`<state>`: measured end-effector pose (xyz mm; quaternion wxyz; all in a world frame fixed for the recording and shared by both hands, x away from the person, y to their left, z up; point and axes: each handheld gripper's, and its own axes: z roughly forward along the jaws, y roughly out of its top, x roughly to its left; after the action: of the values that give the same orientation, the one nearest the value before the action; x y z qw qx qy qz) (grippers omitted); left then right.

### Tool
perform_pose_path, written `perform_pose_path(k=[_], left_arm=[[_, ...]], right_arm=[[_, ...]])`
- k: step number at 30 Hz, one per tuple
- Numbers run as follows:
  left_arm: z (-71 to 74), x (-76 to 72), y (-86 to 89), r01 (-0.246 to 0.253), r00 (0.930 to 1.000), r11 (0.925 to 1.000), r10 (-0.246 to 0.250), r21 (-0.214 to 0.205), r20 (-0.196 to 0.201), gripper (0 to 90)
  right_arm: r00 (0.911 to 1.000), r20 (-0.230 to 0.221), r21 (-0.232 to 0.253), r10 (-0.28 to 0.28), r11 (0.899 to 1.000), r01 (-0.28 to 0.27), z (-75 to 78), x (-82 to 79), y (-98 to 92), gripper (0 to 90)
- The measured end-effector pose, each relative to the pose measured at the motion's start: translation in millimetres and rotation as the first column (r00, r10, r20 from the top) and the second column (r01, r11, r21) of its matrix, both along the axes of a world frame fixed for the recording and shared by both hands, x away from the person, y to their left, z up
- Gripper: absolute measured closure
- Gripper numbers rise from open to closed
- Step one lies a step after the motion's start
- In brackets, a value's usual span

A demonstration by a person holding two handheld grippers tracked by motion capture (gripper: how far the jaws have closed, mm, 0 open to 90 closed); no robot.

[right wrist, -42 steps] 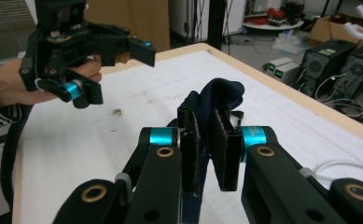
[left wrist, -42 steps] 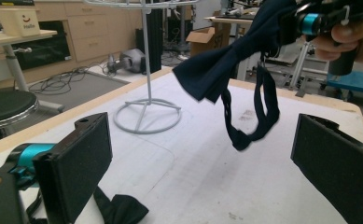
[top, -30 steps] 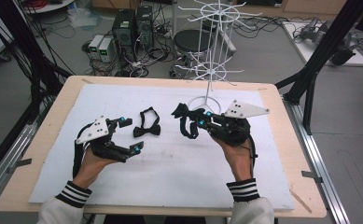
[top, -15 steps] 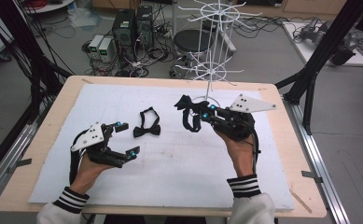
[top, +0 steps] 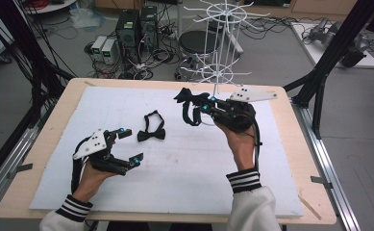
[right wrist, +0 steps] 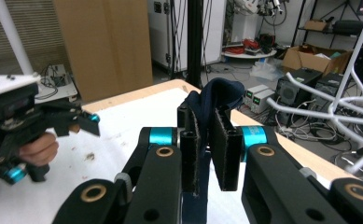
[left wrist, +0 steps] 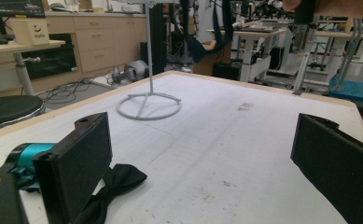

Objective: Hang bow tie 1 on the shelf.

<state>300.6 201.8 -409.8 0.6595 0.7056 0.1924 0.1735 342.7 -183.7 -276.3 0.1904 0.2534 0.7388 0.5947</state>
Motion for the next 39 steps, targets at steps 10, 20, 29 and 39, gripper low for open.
perform_pose_path(k=[10,20,29,39], left_arm=[[-6.4,0.0,-0.4,0.002,1.0,1.0,-0.002,0.007,-0.001,5.7],[-6.6,0.0,1.4,0.011,0.9999,0.9999,-0.011,0.009,-0.002,5.7],[-7.3,0.8,1.6,0.007,1.0,1.0,-0.007,0.007,-0.002,5.7],[-7.2,0.5,2.2,0.005,1.0,1.0,-0.005,-0.006,-0.004,5.7]], right_arm=[[0.9997,0.01,0.002,-0.023,1.0,0.023,12.8,22.3,6.5,82.7],[0.9986,0.011,-0.007,-0.053,0.999,0.053,17.6,40.3,11.2,82.7],[0.9954,-0.003,-0.013,-0.095,0.995,0.095,15.9,53.2,4.9,82.4],[0.9919,-0.013,-0.018,-0.126,0.992,0.126,11.7,61.0,-0.7,82.1]])
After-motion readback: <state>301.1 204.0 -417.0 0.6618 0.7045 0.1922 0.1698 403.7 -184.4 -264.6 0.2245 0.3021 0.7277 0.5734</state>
